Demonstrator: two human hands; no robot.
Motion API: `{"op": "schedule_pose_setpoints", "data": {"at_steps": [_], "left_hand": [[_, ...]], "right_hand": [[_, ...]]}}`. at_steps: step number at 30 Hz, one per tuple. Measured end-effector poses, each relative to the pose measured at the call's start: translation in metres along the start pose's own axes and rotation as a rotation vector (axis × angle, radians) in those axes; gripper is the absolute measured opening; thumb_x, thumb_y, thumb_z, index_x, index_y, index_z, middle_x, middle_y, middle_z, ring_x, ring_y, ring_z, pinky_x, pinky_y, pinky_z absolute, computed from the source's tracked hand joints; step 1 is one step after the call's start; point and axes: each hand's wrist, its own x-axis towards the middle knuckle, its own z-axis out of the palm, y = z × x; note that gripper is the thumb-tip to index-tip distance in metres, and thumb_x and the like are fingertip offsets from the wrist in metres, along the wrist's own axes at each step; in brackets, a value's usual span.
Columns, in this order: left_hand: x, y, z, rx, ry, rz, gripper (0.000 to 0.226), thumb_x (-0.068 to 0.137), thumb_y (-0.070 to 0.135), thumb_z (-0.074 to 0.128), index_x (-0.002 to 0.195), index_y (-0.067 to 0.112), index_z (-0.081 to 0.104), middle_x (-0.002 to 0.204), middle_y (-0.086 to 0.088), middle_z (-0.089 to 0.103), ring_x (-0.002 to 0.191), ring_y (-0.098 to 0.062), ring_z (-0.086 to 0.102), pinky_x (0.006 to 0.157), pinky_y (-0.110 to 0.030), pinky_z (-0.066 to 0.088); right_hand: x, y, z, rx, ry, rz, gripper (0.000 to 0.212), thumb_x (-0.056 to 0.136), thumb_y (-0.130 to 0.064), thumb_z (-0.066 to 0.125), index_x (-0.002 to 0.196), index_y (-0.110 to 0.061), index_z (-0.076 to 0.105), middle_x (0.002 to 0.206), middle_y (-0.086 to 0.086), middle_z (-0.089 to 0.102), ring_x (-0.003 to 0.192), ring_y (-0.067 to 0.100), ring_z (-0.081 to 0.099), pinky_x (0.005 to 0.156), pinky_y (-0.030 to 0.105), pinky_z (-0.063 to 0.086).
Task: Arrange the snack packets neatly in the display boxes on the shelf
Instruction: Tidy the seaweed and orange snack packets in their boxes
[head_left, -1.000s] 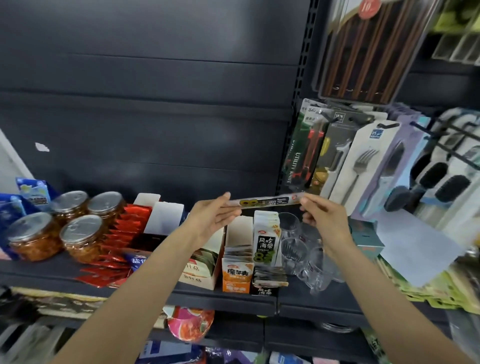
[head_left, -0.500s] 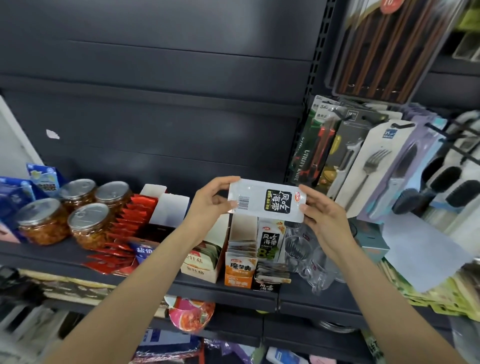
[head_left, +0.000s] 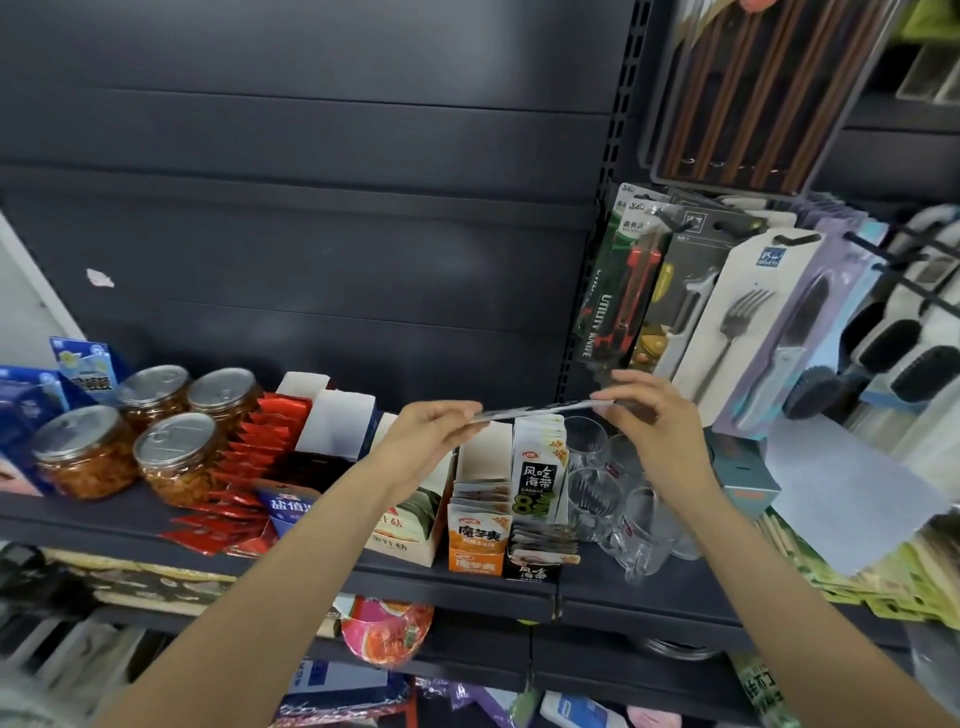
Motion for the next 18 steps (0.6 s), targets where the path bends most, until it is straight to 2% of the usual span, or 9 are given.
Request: {"op": "schedule_pose_setpoints", "data": {"at_steps": [1,3,4,7,10,12,16,18], "left_hand": [[0.002,-0.001,0.003,-0.025,-0.004,-0.027,0.027,0.098,0.012,0.046,0.118,0.0,0.06,0.117,-0.015,0.065,0.108,-0.019,0.063,0.092,-0.022,0.051],[0.007,-0.006,0.008,0.0,0.008,-0.066,0.032,0.1,0.021,0.043,0.117,0.0,0.059,0.113,-0.016,0.066,0.102,-0.019,0.065,0.091,-0.023,0.051],[0.009,-0.01,0.009,0.113,0.02,-0.057,0.033,0.1,0.024,0.043,0.119,0.002,0.058,0.115,-0.015,0.066,0.103,-0.019,0.064,0.093,-0.024,0.049],[0.011,-0.024,0.005,0.724,-0.014,0.069,0.032,0.098,0.023,0.047,0.128,0.013,0.054,0.13,-0.005,0.057,0.113,-0.015,0.056,0.093,-0.019,0.04],[0.007,-0.034,0.001,1.033,-0.165,0.092,0.047,0.093,0.031,0.057,0.136,0.017,0.047,0.141,0.0,0.048,0.127,-0.015,0.046,0.097,-0.02,0.035],[0.006,-0.037,-0.003,1.112,-0.232,0.057,0.055,0.089,0.039,0.06,0.138,0.019,0.044,0.144,0.0,0.044,0.13,-0.017,0.042,0.104,-0.027,0.034],[0.011,-0.04,-0.011,1.157,-0.297,0.005,0.057,0.086,0.043,0.062,0.137,0.021,0.046,0.143,0.0,0.046,0.128,-0.018,0.044,0.105,-0.032,0.038],[0.014,-0.04,-0.013,1.169,-0.32,0.005,0.054,0.087,0.041,0.063,0.135,0.021,0.049,0.14,0.0,0.049,0.125,-0.018,0.046,0.105,-0.034,0.04]], "right_hand": [[0.0,0.002,-0.002,-0.02,0.0,-0.014,0.014,0.083,-0.012,0.068,0.087,-0.024,0.072,0.107,-0.006,0.064,0.1,0.003,0.058,0.092,0.017,0.044],[0.0,0.004,-0.005,-0.057,-0.018,-0.027,0.007,0.085,-0.016,0.066,0.086,-0.019,0.073,0.093,-0.008,0.07,0.089,0.008,0.064,0.086,0.03,0.051],[-0.001,0.004,-0.006,-0.098,-0.014,-0.031,0.006,0.086,-0.017,0.066,0.085,-0.016,0.072,0.086,-0.008,0.07,0.082,0.01,0.064,0.081,0.033,0.052],[-0.001,0.008,-0.01,-0.218,0.04,-0.026,0.008,0.086,-0.018,0.066,0.085,-0.013,0.072,0.08,-0.005,0.07,0.074,0.013,0.064,0.074,0.034,0.053],[0.0,0.014,-0.012,-0.312,0.002,-0.019,0.007,0.086,-0.018,0.066,0.085,-0.015,0.073,0.08,-0.003,0.071,0.069,0.012,0.06,0.065,0.027,0.048],[-0.001,0.017,-0.008,-0.385,-0.069,-0.028,0.009,0.087,-0.018,0.065,0.088,-0.014,0.074,0.08,-0.003,0.071,0.067,0.009,0.058,0.063,0.024,0.046],[0.0,0.025,0.01,-0.498,-0.178,-0.064,0.015,0.089,-0.021,0.063,0.099,-0.016,0.073,0.091,-0.001,0.072,0.078,0.014,0.063,0.073,0.035,0.051],[0.002,0.029,0.021,-0.561,-0.259,-0.072,0.018,0.092,-0.021,0.058,0.103,-0.017,0.072,0.098,0.0,0.071,0.085,0.017,0.063,0.075,0.035,0.051]]}}
